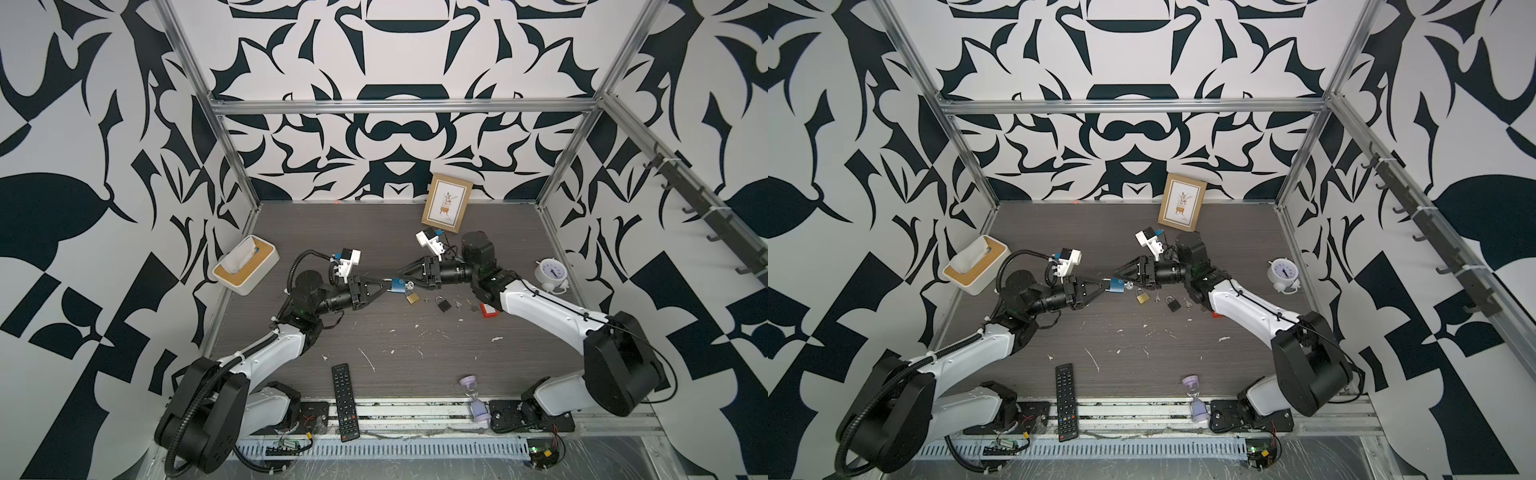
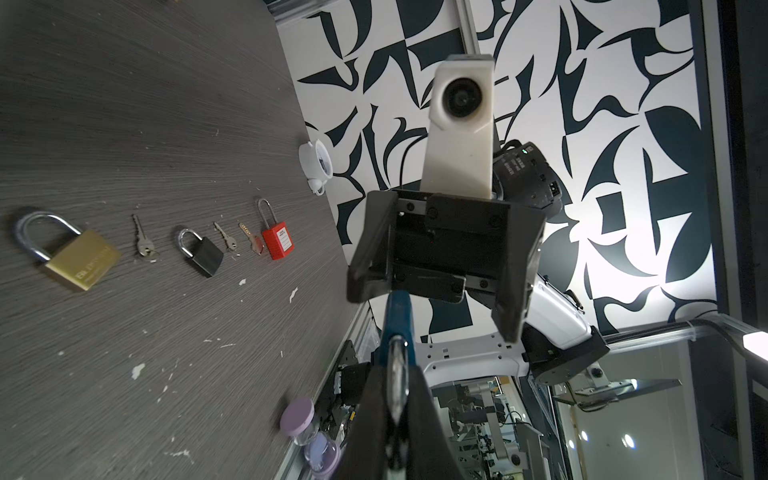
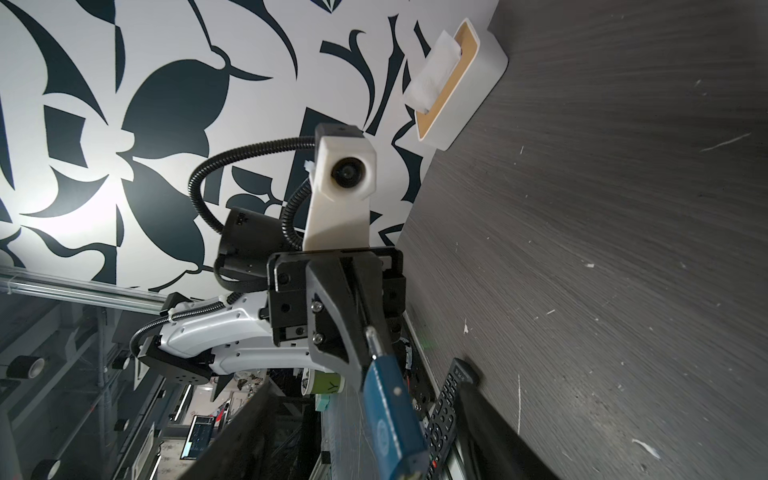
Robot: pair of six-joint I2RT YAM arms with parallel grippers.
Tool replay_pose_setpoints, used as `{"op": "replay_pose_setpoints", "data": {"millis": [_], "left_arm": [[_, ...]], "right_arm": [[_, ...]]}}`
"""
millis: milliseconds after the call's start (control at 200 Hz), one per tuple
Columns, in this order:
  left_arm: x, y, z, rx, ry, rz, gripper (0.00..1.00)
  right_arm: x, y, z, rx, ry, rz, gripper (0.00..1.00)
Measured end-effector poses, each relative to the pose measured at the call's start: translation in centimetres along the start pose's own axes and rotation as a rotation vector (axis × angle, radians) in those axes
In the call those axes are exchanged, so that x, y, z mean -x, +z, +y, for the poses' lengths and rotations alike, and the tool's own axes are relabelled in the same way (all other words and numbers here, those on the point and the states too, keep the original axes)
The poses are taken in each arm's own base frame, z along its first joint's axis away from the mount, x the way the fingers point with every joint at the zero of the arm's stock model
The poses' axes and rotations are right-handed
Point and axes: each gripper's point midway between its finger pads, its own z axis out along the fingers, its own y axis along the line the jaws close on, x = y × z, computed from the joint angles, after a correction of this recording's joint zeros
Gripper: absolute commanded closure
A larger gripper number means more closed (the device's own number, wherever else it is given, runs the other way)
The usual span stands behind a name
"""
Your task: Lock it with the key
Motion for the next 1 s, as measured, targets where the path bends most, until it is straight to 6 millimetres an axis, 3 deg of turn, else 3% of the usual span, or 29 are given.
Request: {"op": "replay_pose_setpoints", "data": {"millis": [245,535,1000], "left_arm": [[0.6,0.2,0.0,-0.039,-0.040,-0.009,1.00],[1.1,0.0,1.1,-0.050,-0.086,-0.029,1.00],[1.5,-0.1,0.7,-0.089,-0.086,-0.037,1.00]], "right_arm": [[-0.1,-0.7,-0.3,-0.010,-0.004,-0.029,0.50],[-0.9,-0.8,-1.2,-0.023,0.023,-0.018,0.60],[-1.0,-0.8,-1.4,-0.030,0.038,-0.019,0.82]]}}
